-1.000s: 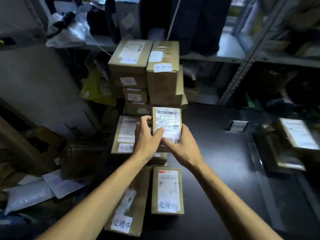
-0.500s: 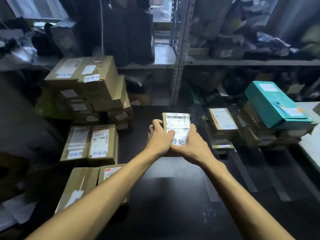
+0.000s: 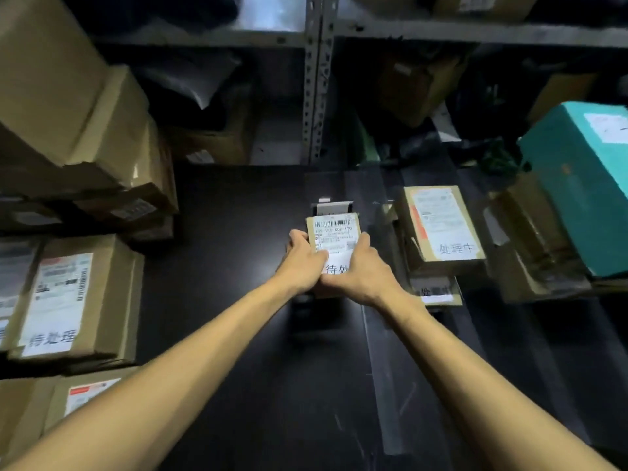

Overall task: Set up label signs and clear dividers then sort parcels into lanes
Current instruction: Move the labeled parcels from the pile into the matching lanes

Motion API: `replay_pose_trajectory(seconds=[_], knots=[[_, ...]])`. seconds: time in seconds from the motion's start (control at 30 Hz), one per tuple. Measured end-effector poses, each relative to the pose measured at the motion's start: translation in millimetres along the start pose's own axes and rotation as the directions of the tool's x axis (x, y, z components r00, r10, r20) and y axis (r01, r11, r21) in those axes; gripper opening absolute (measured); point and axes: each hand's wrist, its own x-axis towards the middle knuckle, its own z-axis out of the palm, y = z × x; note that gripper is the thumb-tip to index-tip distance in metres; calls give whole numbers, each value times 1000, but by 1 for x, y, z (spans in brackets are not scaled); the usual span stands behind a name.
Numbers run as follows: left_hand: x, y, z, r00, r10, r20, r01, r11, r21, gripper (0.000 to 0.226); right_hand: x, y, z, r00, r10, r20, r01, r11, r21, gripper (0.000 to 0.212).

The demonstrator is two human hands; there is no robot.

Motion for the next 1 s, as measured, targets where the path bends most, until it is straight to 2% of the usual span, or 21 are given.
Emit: replay_pose_trajectory(seconds=[0.17,0.33,0.5,0.63,0.73,0.87,1.0], knots=[[30,-27,18,997,40,66,-44,998,51,35,34,31,20,986,81,148,-84,996,14,110],[32,-41,19,995,84,46,-85,996,13,36,36,44,30,984,101,144,-96,994,-45,119],[17,-31,24,1000,-1,14,0,999,43,38,37,40,14,971,93,221,-80,994,-71,107],[-11,-23,17,995,-87,-42,90,993,81,39,25,25,-3,969,20,247,29,980,-195,88],[-37,-15,3,994,-82,-69,86,995,50,27,6,8,-15,956,-116,270,164,973,-162,71],[-84,-6,-26,992,-23,-124,30,998,61,22,-29,-20,-23,895,-297,332,352,929,-117,57],[-143,-8,-68,984,-9,-178,28,994,102,18,-64,-58,-15,823,-407,396,473,877,-80,55]])
